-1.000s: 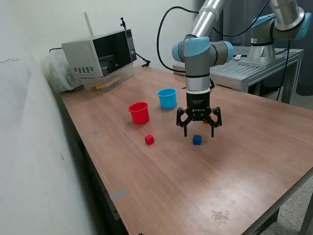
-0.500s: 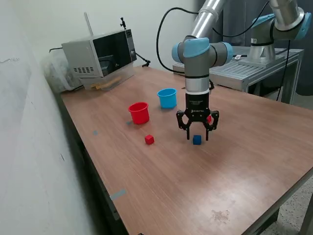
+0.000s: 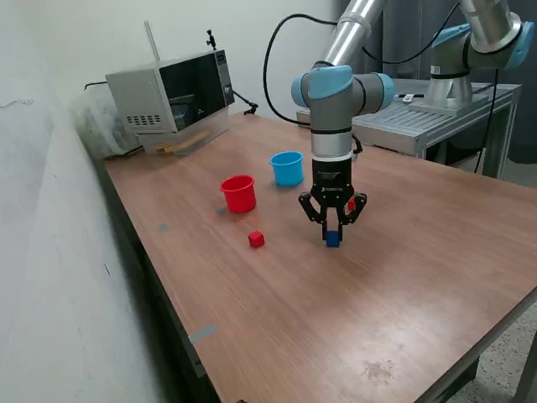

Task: Place red objects in the red bin, and blue objects in the blue bin.

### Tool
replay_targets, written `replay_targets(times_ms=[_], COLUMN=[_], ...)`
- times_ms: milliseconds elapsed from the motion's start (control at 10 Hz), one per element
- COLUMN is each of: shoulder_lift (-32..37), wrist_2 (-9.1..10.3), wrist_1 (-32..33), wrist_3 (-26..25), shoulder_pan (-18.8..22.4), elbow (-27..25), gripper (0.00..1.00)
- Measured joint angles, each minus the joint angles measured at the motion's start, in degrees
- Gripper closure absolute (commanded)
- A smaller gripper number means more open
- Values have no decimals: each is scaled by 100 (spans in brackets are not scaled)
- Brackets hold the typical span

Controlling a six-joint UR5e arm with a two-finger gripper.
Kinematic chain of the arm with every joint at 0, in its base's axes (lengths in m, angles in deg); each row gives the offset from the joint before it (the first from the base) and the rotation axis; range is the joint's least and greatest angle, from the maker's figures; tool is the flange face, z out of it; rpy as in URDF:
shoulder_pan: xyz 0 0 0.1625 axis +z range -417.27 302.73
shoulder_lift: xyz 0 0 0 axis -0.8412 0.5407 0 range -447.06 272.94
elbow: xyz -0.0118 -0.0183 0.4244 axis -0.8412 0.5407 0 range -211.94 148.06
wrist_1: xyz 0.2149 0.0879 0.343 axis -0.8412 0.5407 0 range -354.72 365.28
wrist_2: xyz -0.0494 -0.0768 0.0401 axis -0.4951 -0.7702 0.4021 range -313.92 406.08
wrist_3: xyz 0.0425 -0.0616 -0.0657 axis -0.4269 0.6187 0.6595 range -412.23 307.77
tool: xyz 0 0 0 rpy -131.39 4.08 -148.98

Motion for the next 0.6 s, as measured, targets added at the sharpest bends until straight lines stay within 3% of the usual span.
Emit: replay_targets(times_ms=[300,600], shoulder_lift=[60,714], wrist_2=[-181,-369], wrist_1=[-20,-224], wrist_3=[-13,-65], shoulder_pan=[-39,-251], elbow=[-31,-160], gripper=[100,100])
